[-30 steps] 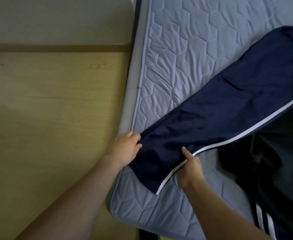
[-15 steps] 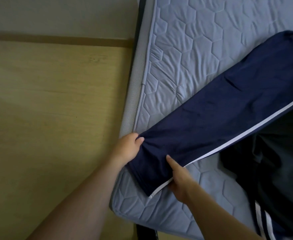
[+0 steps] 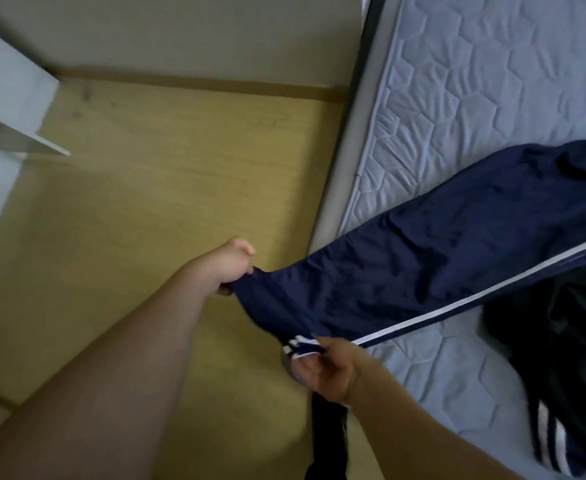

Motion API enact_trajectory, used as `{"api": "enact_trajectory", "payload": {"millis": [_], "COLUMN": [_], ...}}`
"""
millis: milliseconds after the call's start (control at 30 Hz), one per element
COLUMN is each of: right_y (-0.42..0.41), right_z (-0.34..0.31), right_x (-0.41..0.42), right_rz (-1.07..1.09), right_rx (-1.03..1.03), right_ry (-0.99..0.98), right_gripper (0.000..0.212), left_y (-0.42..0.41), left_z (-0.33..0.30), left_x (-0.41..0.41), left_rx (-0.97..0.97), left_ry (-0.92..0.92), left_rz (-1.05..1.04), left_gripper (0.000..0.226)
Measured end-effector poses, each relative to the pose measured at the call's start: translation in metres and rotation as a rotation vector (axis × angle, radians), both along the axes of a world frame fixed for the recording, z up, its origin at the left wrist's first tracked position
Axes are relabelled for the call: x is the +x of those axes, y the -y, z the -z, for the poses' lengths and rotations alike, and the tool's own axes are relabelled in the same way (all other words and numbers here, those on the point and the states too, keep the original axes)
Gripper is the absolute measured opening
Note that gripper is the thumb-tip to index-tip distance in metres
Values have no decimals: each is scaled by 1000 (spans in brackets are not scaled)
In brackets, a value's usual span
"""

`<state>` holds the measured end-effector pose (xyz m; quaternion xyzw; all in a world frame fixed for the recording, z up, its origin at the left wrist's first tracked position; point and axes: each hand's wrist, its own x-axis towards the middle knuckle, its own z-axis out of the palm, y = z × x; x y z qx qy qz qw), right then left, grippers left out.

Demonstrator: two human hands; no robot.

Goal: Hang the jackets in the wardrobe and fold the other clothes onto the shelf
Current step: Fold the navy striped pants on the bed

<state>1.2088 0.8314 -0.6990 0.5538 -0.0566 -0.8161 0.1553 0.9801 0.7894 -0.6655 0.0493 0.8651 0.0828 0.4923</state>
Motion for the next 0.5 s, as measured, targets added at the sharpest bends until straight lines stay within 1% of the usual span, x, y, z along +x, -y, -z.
{"api": "enact_trajectory", "payload": {"millis": [33, 67, 100, 167, 200, 267, 300, 333, 367, 400, 433, 467, 500], "right_y": [-19, -41, -64, -109, -131, -173, -193, -211, -229, -244, -260, -275, -291], "right_z": [-1, -4, -7, -14, -16, -20, -19, -17, -15, -12, -10, -3, 5], "right_x": [9, 18, 30, 54, 68, 99, 114, 127, 140, 151, 161, 170, 179], "right_rz": [66, 119, 150, 135, 109, 53, 14, -40, -126, -199, -240, -263, -251], "right_rx": [27, 59, 97, 190, 230, 296, 331, 363, 406, 447, 487, 539, 595], "right_ry": [26, 54, 88, 128, 125, 94, 70, 38, 21, 22, 50, 103, 150], "right_gripper": [51, 51, 45, 31, 29, 34, 38, 38, 30, 14, 8, 19, 25], "left_y": [-24, -50, -79, -138, -167, -223, -249, -274, -297, -318, -337, -355, -370], "left_z": [-4, -9, -13, -22, -26, -27, -25, -21, -16, -8, 1, 11, 21], "left_x": [9, 19, 33, 64, 80, 111, 125, 137, 149, 158, 168, 177, 186], "left_rx": [53, 100, 150, 261, 311, 376, 393, 401, 414, 426, 433, 417, 389], "left_ry": [40, 85, 127, 243, 308, 379, 368, 341, 288, 196, 97, -2, -101], "left_rz": [-58, -98, -132, -220, -228, -122, -29, 64, 159, 256, 350, 439, 522], "left_gripper": [22, 25, 26, 28, 31, 37, 37, 33, 25, 14, 4, 10, 23]}}
